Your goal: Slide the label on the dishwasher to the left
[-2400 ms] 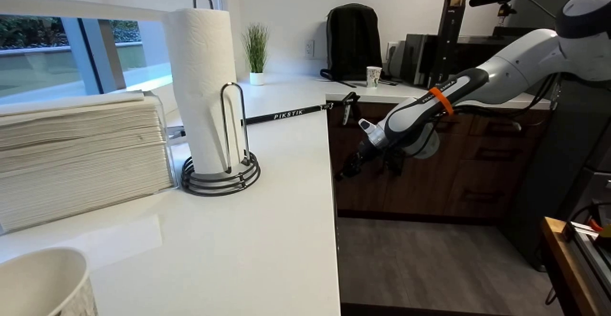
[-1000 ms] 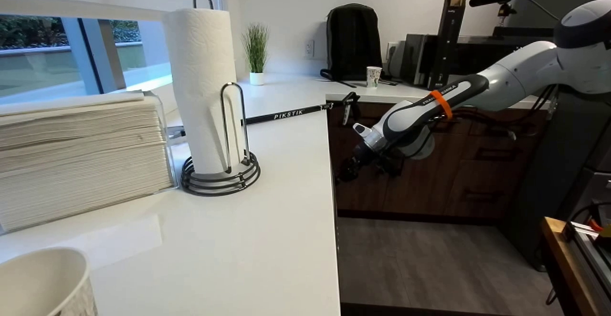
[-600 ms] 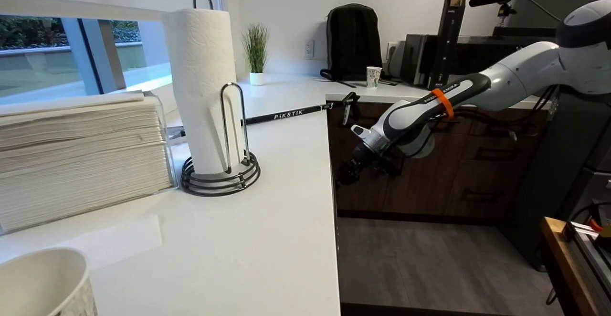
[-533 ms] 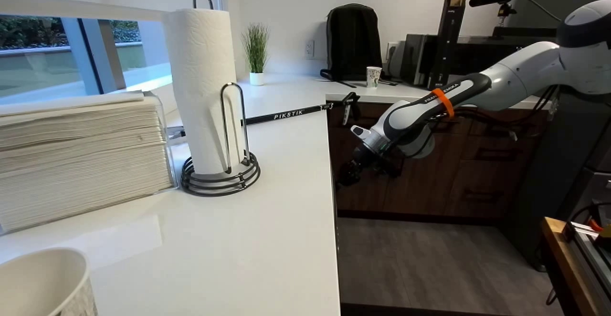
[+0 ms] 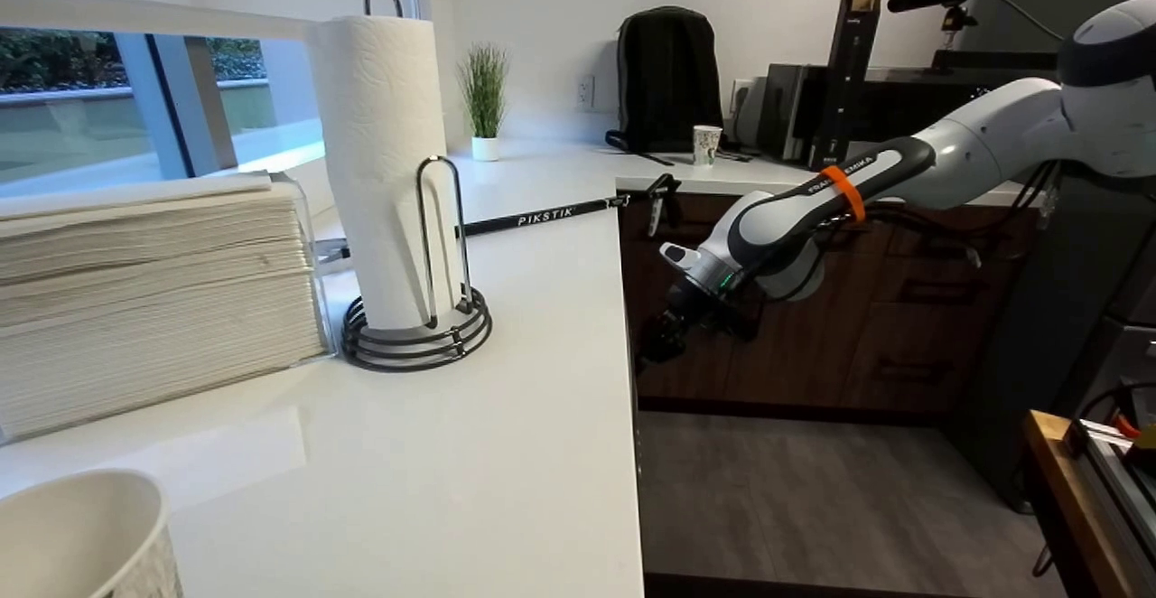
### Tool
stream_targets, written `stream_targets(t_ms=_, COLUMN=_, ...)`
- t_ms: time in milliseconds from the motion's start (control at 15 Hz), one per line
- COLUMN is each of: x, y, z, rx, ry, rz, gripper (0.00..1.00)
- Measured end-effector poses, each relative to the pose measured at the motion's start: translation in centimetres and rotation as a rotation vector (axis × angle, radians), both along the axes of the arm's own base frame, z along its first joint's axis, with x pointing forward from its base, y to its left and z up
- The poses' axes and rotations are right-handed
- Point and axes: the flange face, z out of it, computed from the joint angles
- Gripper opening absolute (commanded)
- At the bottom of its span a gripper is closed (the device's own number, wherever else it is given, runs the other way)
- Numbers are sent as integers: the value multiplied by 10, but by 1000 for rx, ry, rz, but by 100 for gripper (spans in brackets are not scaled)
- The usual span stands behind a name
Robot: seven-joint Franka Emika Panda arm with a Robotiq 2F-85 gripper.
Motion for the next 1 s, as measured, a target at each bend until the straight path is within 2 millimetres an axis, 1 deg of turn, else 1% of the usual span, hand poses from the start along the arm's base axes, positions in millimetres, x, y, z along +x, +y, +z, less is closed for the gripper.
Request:
stream_targets(t_ms=267, x=0, y=0, z=0, rx=-11, ry=-5, rz=11, gripper=0)
stream_targets(t_ms=467, x=1, y=1, z=4, rx=-18, ry=22, rz=-21, gripper=0)
stream_targets(t_ms=667, x=-1, y=-6, z=10, rx=-44, ry=54, rz=-65, gripper=0)
stream_targets(t_ms=933, x=-9, y=-18, z=17, rx=-88, ry=118, rz=-122, gripper=0)
stream_targets(t_ms=1000, x=-11, y=-18, z=21, rx=-90, ry=136, rz=-134, gripper=26)
